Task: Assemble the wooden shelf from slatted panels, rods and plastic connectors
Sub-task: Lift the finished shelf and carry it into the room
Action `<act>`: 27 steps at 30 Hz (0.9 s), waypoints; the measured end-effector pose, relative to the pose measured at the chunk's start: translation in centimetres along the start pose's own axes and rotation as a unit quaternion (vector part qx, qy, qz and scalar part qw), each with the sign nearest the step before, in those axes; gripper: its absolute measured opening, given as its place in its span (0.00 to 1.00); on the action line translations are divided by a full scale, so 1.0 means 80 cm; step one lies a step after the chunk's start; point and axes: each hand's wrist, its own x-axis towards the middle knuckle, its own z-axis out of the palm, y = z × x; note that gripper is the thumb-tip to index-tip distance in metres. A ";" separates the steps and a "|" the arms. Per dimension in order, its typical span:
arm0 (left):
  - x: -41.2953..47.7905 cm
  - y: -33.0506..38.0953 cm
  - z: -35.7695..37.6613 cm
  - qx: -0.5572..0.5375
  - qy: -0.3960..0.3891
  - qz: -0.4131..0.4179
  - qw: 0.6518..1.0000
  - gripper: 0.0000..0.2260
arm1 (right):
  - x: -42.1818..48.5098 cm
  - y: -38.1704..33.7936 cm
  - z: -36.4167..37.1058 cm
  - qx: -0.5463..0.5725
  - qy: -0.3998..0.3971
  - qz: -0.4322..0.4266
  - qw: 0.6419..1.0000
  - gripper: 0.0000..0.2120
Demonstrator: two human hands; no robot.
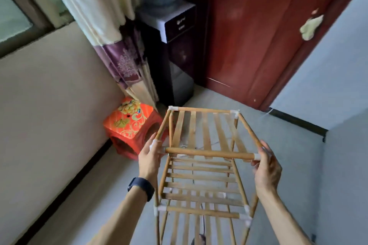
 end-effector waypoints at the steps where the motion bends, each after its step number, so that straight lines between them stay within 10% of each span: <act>1: 0.003 0.005 0.034 0.008 -0.021 0.009 1.000 0.15 | 0.018 -0.008 -0.022 0.013 0.022 -0.001 1.000 0.15; 16: -0.016 0.041 0.491 0.058 -0.299 0.018 0.952 0.13 | 0.220 -0.087 -0.300 0.130 0.297 -0.020 0.946 0.08; 27: 0.033 -0.029 0.774 0.086 -0.309 -0.063 0.945 0.08 | 0.468 -0.054 -0.413 0.081 0.349 0.059 0.932 0.09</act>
